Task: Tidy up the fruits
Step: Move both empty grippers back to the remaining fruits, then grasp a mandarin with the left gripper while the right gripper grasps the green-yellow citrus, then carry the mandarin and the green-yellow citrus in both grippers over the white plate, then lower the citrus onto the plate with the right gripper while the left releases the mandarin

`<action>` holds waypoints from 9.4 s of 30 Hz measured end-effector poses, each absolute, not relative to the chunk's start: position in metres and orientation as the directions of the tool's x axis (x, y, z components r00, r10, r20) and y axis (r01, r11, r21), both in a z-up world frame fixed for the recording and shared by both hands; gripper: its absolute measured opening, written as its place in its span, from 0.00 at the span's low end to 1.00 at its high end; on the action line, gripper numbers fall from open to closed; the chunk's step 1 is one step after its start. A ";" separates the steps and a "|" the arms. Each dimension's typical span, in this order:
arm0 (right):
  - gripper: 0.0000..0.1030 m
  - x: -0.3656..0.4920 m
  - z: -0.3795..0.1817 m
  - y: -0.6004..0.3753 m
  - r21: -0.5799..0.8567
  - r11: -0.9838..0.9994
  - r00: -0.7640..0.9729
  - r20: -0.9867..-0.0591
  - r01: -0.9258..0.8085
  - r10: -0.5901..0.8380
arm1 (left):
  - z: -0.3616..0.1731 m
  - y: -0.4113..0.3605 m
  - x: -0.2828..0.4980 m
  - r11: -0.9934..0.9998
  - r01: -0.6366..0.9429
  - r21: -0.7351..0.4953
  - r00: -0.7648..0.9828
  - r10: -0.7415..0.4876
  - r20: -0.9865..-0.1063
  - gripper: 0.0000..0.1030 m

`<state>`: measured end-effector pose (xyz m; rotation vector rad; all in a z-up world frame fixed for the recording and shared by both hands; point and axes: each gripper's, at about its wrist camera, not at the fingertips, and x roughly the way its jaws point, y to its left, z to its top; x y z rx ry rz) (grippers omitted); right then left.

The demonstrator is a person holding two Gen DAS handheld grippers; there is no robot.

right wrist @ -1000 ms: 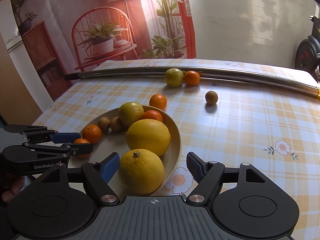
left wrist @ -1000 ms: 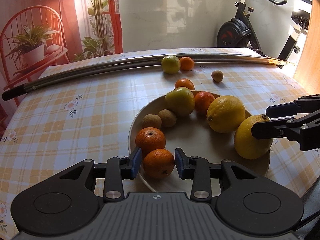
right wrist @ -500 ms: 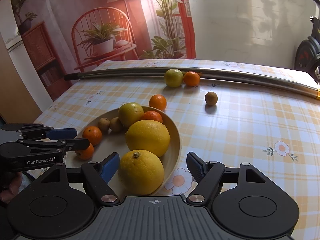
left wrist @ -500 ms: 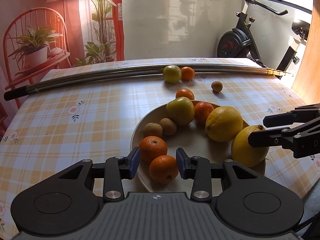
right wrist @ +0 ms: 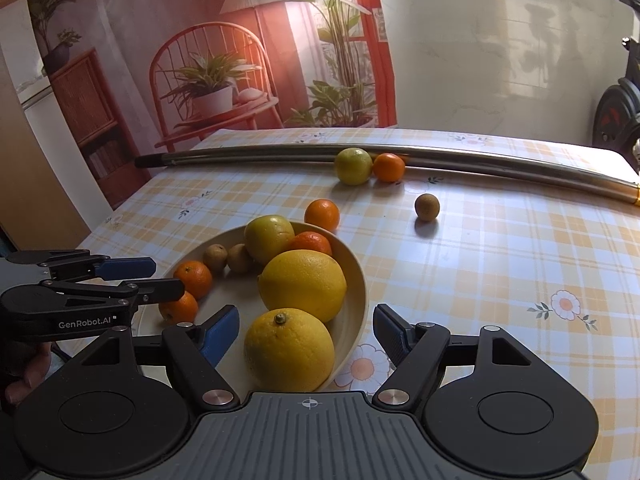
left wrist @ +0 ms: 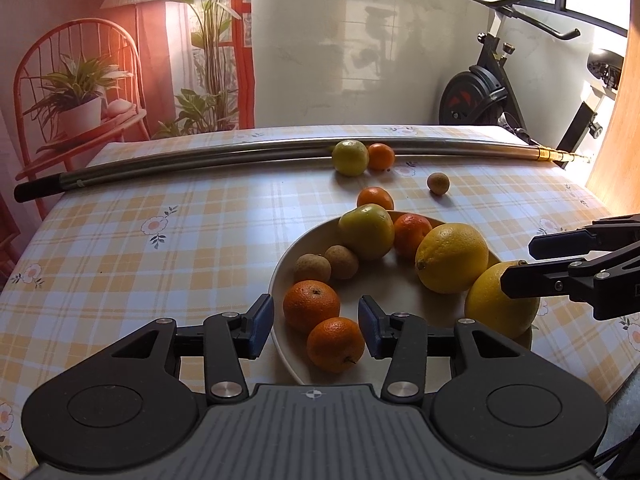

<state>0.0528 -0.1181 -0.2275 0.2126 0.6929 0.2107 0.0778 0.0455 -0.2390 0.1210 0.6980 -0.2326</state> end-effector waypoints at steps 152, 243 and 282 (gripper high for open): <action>0.43 0.222 -0.186 -0.123 0.110 0.971 0.793 -0.561 -0.212 0.237 | -0.194 0.073 0.165 0.985 0.082 -0.153 0.776 -0.159 -0.611 0.37; 0.43 0.102 -0.204 -0.039 0.144 0.933 0.648 -0.684 -0.331 0.336 | -0.197 0.093 0.113 0.978 0.162 -0.129 0.727 -0.207 -0.654 0.50; 0.44 0.119 -0.225 -0.037 0.095 0.952 0.639 -0.721 -0.291 0.267 | -0.206 0.093 0.115 0.977 0.163 -0.135 0.717 -0.211 -0.664 0.50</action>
